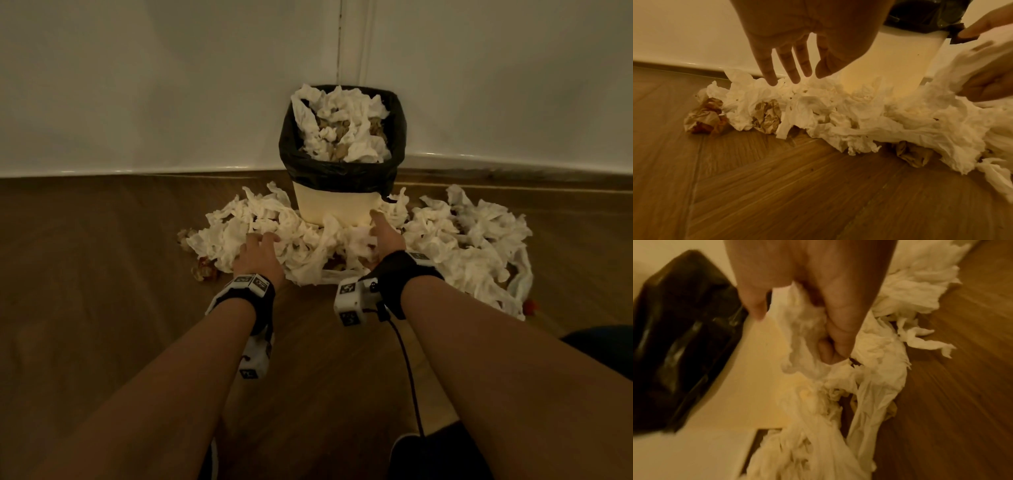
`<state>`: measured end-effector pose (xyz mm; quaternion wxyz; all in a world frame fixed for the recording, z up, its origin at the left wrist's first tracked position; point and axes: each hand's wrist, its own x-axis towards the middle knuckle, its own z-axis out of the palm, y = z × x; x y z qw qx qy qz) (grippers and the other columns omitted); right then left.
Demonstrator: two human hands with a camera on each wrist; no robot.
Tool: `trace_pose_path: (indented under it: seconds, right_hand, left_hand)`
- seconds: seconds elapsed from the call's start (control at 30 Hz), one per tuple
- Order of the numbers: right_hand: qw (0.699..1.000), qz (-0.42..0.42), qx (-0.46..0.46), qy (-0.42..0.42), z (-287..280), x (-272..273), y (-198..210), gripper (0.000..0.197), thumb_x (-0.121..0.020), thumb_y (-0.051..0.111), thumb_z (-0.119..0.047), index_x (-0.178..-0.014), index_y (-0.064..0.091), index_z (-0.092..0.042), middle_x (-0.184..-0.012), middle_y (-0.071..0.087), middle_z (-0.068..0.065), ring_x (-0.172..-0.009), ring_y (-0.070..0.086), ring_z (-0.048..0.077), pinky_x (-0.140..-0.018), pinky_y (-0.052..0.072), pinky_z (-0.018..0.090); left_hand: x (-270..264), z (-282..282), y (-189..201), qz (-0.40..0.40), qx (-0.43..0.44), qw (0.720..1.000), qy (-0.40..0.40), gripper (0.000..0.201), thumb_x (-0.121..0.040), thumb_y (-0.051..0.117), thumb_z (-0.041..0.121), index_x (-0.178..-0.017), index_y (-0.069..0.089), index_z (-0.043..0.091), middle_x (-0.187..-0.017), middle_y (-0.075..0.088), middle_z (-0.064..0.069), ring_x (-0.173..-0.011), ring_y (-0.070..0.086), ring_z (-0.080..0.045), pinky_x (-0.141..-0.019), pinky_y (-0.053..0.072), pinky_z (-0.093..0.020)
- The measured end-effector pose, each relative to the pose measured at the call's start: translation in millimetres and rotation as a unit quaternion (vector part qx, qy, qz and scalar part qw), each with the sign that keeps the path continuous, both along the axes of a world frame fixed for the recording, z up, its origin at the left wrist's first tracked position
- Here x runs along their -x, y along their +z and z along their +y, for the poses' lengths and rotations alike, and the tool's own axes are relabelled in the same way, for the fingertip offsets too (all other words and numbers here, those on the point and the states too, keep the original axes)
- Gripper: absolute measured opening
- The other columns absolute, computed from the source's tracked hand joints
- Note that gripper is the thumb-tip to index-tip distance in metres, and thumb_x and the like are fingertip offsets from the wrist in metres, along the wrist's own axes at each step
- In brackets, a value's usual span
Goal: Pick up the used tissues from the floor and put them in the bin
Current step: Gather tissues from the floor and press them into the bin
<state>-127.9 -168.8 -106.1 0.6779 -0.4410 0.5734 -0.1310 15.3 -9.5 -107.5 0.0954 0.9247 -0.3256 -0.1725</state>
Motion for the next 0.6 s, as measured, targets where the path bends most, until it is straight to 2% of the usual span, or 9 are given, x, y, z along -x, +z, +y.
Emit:
trace_pose_path:
  seconds: [0.03,0.13,0.2,0.27,0.33,0.4,0.43,0.5,0.6]
  right_hand:
    - [1.0,0.013,0.006,0.013,-2.5,5.8,-4.9,0.055,-0.089,0.053,-0.049,-0.127,0.053,-0.008,-0.099,0.054,0.0,-0.079,0.056,0.017,-0.096,0.048,0.042]
    - [0.999,0.021,0.015,0.039,-4.9,16.9,-8.0,0.048,-0.094,0.051,-0.03,-0.135,0.047,-0.006,-0.1,0.052,-0.001,-0.097,0.058,0.018,-0.094,0.052,0.035]
    - [0.999,0.017,-0.013,0.039,-3.8,16.4,-2.5,0.042,-0.098,0.044,-0.031,-0.134,0.048,-0.008,-0.089,0.051,-0.004,-0.077,0.059,0.01,-0.07,0.056,0.02]
    - [0.995,-0.029,-0.097,0.005,1.3,14.1,7.4,0.039,-0.101,0.037,-0.034,-0.126,0.052,-0.009,-0.074,0.045,-0.002,-0.042,0.05,0.005,-0.04,0.042,0.013]
    - [0.988,-0.059,-0.138,-0.034,6.9,13.4,14.3,0.043,-0.101,0.032,-0.041,-0.1,0.055,-0.005,-0.063,0.034,-0.001,-0.027,0.034,0.006,-0.028,0.027,0.014]
    - [0.988,-0.047,-0.131,-0.065,10.3,15.1,20.1,0.053,-0.099,0.03,-0.051,-0.075,0.048,-0.007,-0.058,0.026,-0.001,-0.037,0.027,0.01,-0.03,0.022,0.011]
    - [0.986,-0.049,-0.136,-0.088,10.3,17.4,21.0,0.055,-0.098,0.028,-0.052,-0.068,0.043,-0.009,-0.056,0.025,-0.001,-0.042,0.023,0.011,-0.032,0.021,0.011]
    - [0.974,-0.082,-0.167,-0.127,8.7,20.2,21.6,0.051,-0.099,0.025,-0.047,-0.065,0.039,-0.012,-0.048,0.027,-0.002,-0.047,0.017,0.012,-0.036,0.017,0.017]
    - [0.967,-0.108,-0.185,-0.139,6.4,24.2,22.0,0.044,-0.098,0.022,-0.035,-0.064,0.038,-0.012,-0.034,0.027,-0.002,-0.048,0.015,0.014,-0.045,0.014,0.025]
  left_hand:
    - [1.4,-0.6,0.1,-0.002,0.004,1.0,-0.001,0.048,-0.083,0.051,0.009,-0.127,0.043,0.024,-0.137,0.034,-0.01,-0.117,0.043,-0.031,-0.092,0.043,-0.045]
    - [5.9,-1.4,-0.2,-0.007,0.012,1.0,-0.007,0.043,-0.086,0.052,0.017,-0.128,0.044,0.024,-0.138,0.034,-0.009,-0.118,0.043,-0.032,-0.096,0.042,-0.047]
    - [8.4,-2.3,0.3,-0.003,0.012,1.0,-0.007,0.04,-0.087,0.053,0.026,-0.126,0.044,0.029,-0.137,0.031,-0.008,-0.119,0.042,-0.033,-0.095,0.043,-0.048]
    - [11.6,-3.9,0.3,0.017,0.023,1.0,-0.002,0.034,-0.086,0.054,0.029,-0.119,0.047,0.033,-0.137,0.029,-0.008,-0.119,0.042,-0.036,-0.093,0.045,-0.049]
    - [18.4,-6.1,-0.9,0.017,0.053,0.998,0.016,0.027,-0.085,0.054,0.03,-0.111,0.052,0.034,-0.136,0.029,-0.008,-0.118,0.042,-0.036,-0.093,0.045,-0.049]
    - [29.4,-10.3,-2.4,-0.023,0.081,0.996,0.031,0.022,-0.084,0.054,0.033,-0.107,0.053,0.034,-0.131,0.033,-0.007,-0.115,0.041,-0.034,-0.092,0.043,-0.047]
    - [35.5,-13.6,-2.9,-0.04,0.089,0.995,0.022,0.022,-0.084,0.054,0.034,-0.106,0.054,0.034,-0.127,0.035,-0.007,-0.115,0.04,-0.033,-0.092,0.041,-0.045]
    - [47.7,-24.0,-3.1,-0.052,0.089,0.994,-0.032,0.021,-0.084,0.054,0.034,-0.105,0.055,0.035,-0.124,0.036,-0.005,-0.114,0.039,-0.03,-0.092,0.036,-0.043]
    - [57.8,-42.4,-1.4,-0.033,0.025,0.995,-0.095,0.019,-0.086,0.05,0.035,-0.098,0.063,0.039,-0.129,0.035,-0.003,-0.12,0.033,-0.03,-0.099,0.029,-0.045]
